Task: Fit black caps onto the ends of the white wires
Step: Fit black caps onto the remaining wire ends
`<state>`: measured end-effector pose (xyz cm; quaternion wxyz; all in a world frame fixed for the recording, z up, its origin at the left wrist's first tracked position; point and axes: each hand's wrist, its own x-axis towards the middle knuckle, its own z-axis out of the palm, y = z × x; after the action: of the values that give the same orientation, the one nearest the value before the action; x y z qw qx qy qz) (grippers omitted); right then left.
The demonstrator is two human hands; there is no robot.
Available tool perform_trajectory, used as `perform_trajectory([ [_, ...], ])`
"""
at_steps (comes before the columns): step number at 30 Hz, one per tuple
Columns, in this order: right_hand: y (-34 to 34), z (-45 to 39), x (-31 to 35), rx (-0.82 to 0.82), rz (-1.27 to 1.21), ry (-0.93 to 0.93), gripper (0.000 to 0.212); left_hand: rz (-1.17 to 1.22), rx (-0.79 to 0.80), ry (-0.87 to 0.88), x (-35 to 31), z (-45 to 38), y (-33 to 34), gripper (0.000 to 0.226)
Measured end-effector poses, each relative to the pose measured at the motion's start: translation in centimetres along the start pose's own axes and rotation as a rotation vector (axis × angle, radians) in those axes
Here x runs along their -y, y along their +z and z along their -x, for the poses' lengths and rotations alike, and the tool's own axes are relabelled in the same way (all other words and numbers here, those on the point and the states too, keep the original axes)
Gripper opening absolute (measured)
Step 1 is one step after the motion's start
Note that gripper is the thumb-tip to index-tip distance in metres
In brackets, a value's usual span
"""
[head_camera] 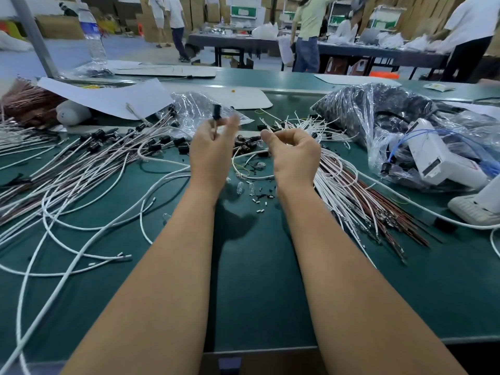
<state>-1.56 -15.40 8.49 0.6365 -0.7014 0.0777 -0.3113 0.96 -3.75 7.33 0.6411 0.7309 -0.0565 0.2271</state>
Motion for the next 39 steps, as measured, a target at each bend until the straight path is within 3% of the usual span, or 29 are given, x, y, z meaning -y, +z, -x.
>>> perform_trajectory([
  [2, -0.2, 0.2, 0.4, 0.074, -0.015, 0.011, 0.02, 0.366, -0.051, -0.136, -0.3, -0.6, -0.7, 0.035],
  [4, 0.2, 0.7, 0.9, 0.202, -0.079, 0.024, 0.013, 0.551, -0.115, -0.196, -0.3, -1.0, -1.4, 0.034],
  [9, 3.4, 3.7, 0.7, 0.559, -0.275, 0.255, 0.01, 0.651, -0.186, -0.167, -0.1, -1.3, -2.7, 0.027],
  [11, 4.2, 4.3, 0.4, 0.592, -0.28, 0.381, 0.02, 0.663, -0.215, -0.161, -0.2, -1.5, -3.1, 0.026],
  [14, 2.1, 1.9, -0.2, 0.401, -0.021, 0.298, 0.027, 0.603, -0.23, -0.171, -0.1, -1.1, -2.8, 0.025],
  [16, -0.6, -0.3, 0.0, 0.153, 0.123, 0.166, 0.028, 0.504, -0.147, -0.146, -0.2, -0.7, -1.9, 0.024],
  [18, -1.6, -1.3, 0.8, 0.002, 0.106, 0.044, 0.027, 0.338, -0.03, -0.105, -0.1, -0.4, -1.0, 0.022],
  [21, -0.2, -1.0, 2.0, 0.075, 0.008, 0.005, 0.023, 0.14, 0.063, -0.074, 0.0, -0.1, 0.1, 0.017],
  [24, 1.9, 0.0, 2.4, 0.188, -0.169, 0.102, 0.019, 0.11, 0.026, -0.03, 0.3, 0.1, -0.1, 0.012],
  [30, 3.9, 0.9, 0.9, 0.135, -0.29, 0.22, 0.017, 0.107, 0.036, -0.103, 0.7, -0.4, -0.2, 0.014],
  [34, 1.9, -0.2, -0.4, 0.008, -0.133, 0.201, 0.026, 0.026, 0.096, -0.101, 0.7, -0.2, 0.3, 0.014],
  [39, -4.2, -3.5, -1.7, -0.236, 0.289, 0.14, 0.031, -0.115, 0.16, -0.076, 0.7, 0.2, 0.4, 0.015],
])
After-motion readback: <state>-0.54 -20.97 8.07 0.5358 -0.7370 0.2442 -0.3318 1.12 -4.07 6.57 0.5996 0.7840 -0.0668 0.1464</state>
